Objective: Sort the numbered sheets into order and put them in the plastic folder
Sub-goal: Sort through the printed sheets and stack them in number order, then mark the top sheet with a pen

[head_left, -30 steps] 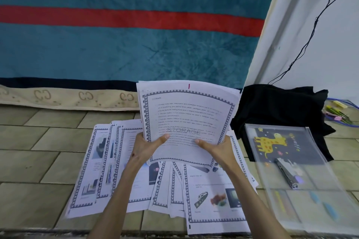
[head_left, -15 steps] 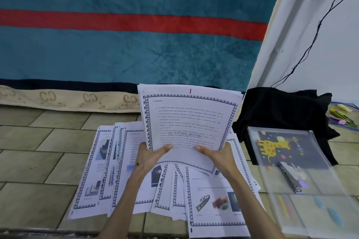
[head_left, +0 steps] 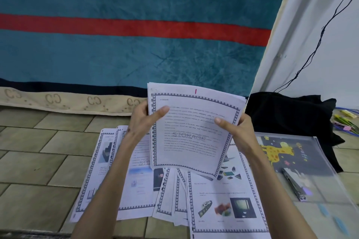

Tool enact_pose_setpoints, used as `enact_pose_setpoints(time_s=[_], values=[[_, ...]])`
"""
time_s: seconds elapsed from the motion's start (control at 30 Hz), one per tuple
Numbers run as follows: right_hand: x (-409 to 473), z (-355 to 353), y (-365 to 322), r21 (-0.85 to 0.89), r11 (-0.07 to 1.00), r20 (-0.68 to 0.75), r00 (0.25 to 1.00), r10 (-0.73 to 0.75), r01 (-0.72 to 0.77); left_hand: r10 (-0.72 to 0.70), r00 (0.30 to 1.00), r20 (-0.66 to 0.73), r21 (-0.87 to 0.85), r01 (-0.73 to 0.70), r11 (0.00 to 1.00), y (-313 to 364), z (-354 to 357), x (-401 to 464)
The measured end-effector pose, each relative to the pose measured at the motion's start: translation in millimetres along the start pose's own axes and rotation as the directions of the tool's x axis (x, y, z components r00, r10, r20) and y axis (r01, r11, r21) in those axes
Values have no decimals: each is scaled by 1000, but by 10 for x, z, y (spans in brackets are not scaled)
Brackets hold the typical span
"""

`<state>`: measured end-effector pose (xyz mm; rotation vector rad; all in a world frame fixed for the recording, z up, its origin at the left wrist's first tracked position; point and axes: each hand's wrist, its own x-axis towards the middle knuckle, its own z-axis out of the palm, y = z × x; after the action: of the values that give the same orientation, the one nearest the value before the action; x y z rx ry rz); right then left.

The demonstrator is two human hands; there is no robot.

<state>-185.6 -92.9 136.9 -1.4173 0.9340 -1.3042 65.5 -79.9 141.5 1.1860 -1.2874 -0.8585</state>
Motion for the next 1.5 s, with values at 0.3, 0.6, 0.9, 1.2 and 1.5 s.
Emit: enact_pose_setpoints(time_s=[0.3, 0.6, 0.9, 1.2, 1.5], values=[[-76, 62, 161, -100, 994, -39, 999, 29, -33, -63, 998, -19, -28, 63, 998, -186, 125, -63], [-128, 87, 243, -106, 988, -92, 991, 101, -111, -124, 992, -17, -22, 123, 992, -289, 123, -132], [-200, 96, 273, -86, 974, -78, 976, 205, -212, -191, 981, -37, 6, 191, 981, -365, 199, -229], [-294, -283, 140, -30, 955, -94, 952, 290, -294, -329, 918, 222, -112, 359, 926, -319, 436, -111], [-593, -904, 571, -387, 782, -320, 867, 383, -488, -444, 808, 388, 67, 456, 888, -767, 936, -285]])
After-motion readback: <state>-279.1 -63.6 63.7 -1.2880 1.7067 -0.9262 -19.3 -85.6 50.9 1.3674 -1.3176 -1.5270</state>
